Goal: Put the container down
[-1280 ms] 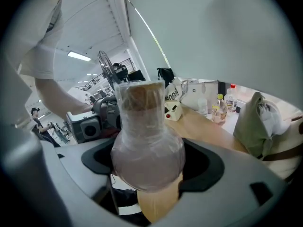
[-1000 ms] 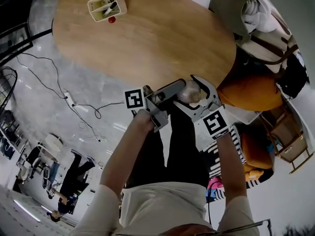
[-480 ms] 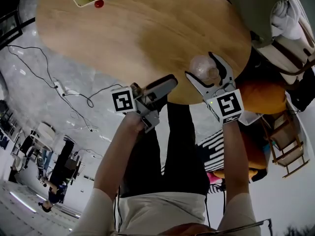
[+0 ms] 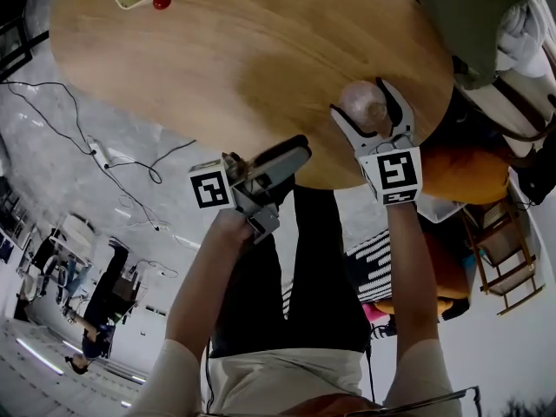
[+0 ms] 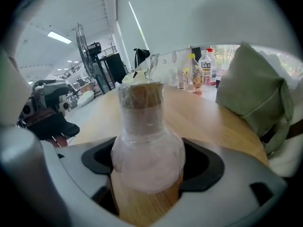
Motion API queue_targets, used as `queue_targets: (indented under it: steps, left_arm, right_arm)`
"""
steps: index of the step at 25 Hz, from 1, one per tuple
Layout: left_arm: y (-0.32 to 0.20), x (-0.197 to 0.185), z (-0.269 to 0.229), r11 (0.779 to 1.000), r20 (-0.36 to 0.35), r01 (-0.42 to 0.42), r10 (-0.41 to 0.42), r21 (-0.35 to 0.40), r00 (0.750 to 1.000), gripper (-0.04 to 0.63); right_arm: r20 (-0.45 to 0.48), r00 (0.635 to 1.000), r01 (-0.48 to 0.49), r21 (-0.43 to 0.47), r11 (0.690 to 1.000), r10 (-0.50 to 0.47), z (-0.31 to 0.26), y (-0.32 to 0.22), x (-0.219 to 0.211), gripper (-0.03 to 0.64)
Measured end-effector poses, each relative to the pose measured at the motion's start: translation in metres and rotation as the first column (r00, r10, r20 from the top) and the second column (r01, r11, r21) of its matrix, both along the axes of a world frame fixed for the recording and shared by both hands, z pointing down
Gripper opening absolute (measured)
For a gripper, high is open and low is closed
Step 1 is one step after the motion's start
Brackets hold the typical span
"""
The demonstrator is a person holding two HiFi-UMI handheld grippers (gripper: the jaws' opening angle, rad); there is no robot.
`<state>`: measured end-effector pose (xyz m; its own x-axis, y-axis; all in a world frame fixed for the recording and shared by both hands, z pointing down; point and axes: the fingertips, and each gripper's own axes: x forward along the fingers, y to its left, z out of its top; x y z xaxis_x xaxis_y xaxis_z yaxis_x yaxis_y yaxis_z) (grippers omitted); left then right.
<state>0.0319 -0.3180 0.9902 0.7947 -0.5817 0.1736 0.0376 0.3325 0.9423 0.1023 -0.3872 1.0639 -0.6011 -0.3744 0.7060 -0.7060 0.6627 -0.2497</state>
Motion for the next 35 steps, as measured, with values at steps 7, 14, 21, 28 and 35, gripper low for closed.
queue_targets:
  steps: [7, 14, 21, 28, 35]
  left_arm:
    - [0.003, 0.000, 0.003, 1.000, 0.005, -0.014, 0.014, 0.015, 1.000, 0.272]
    - [0.006, 0.000, 0.005, 1.000, -0.006, -0.003, 0.003, 0.006, 1.000, 0.272]
    - [0.005, 0.001, 0.003, 1.000, -0.007, -0.013, 0.013, 0.006, 1.000, 0.270]
    - [0.008, 0.003, -0.012, 0.999, 0.007, -0.044, 0.044, 0.027, 0.999, 0.270]
    - [0.003, 0.005, -0.070, 0.996, 0.037, -0.070, 0.068, 0.052, 0.997, 0.270]
  right_arm:
    - [-0.027, 1.000, -0.011, 0.010, 1.000, 0.012, 0.012, -0.003, 0.000, 0.397]
    - [-0.045, 0.999, 0.006, 0.020, 1.000, -0.005, 0.016, 0.001, -0.001, 0.397]
    - [-0.141, 0.987, 0.089, 0.062, 0.994, -0.079, 0.024, 0.005, -0.001, 0.399]
    - [-0.092, 0.994, 0.068, 0.030, 0.997, -0.065, 0.013, 0.006, -0.003, 0.408]
    - [-0.045, 0.999, 0.012, 0.041, 0.999, -0.010, -0.061, 0.010, 0.003, 0.407]
